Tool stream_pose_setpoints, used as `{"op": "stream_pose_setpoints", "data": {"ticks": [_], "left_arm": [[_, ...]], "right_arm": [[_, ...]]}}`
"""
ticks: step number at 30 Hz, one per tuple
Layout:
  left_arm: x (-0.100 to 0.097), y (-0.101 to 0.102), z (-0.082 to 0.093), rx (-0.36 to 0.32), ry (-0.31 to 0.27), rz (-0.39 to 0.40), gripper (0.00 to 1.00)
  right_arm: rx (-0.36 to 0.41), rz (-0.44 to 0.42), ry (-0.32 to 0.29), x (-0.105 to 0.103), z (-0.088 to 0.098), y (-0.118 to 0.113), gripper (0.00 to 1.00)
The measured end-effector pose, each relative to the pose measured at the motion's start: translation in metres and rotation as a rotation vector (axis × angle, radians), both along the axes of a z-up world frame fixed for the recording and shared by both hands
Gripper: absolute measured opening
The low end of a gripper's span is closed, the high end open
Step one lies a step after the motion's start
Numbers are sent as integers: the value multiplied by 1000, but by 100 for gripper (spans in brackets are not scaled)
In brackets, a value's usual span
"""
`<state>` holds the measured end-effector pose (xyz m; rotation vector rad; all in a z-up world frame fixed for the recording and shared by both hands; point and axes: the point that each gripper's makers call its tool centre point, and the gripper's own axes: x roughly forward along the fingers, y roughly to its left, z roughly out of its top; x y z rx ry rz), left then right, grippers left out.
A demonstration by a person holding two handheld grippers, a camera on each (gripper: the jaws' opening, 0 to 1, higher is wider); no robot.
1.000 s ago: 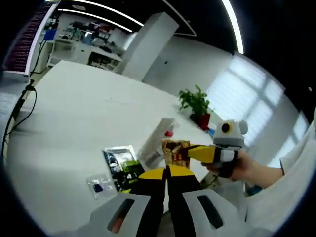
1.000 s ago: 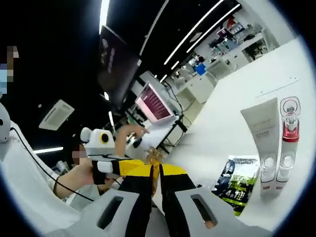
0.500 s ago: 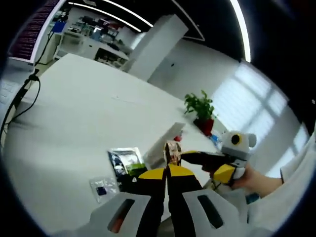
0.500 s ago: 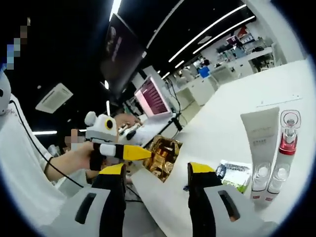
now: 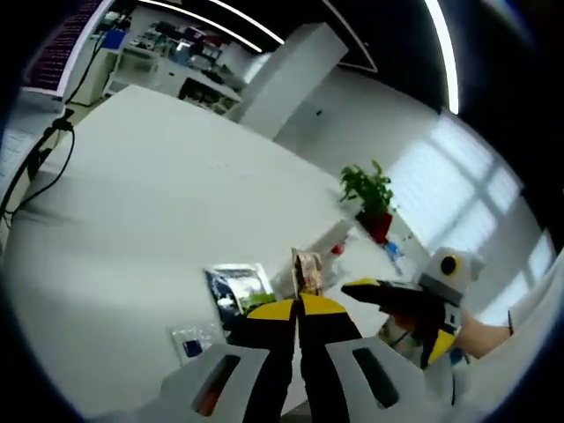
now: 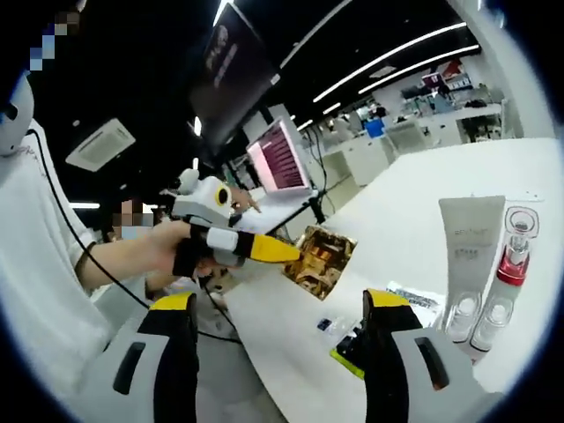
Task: Arrange the skincare products in the storage area until every visible bottle or jar stands upright without overlapping.
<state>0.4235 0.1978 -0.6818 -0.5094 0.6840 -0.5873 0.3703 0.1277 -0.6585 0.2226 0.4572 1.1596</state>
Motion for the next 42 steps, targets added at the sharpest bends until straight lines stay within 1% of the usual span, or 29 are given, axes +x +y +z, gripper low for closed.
{"op": "stream_pose_setpoints", "data": {"ticks": [4, 8, 12, 13, 18, 22, 28, 34, 39, 42], "left_arm": [[11, 8, -13, 2, 24, 22, 4], [20, 16, -28, 14, 53, 47, 4], [27, 24, -44, 31, 80, 58, 4], [27, 25, -46, 32, 83, 59, 4], [38, 34, -64, 56, 108, 76, 4], [44, 39, -74, 72, 121, 85, 4], [52, 48, -95, 94, 160, 109, 4], [62, 53, -117, 130, 195, 122, 4], [70, 52, -130, 149, 221, 131, 4], [72, 51, -137, 173, 241, 130, 4]], "right_arm": [[-21, 20, -3, -5, -5, -2, 82], [-28, 29, 13, -8, -10, -5, 87], [-20, 16, 25, -10, -13, -10, 90], [-24, 12, 26, -10, -14, -11, 91], [-15, -5, 39, -11, -17, -18, 96], [-28, -9, 50, -12, -22, -23, 99], [-25, -35, 76, -12, -26, -28, 99], [-1, -55, 78, -12, -26, -31, 99], [4, -68, 109, -15, -33, -31, 99], [1, -58, 117, -18, -35, -30, 95]]}}
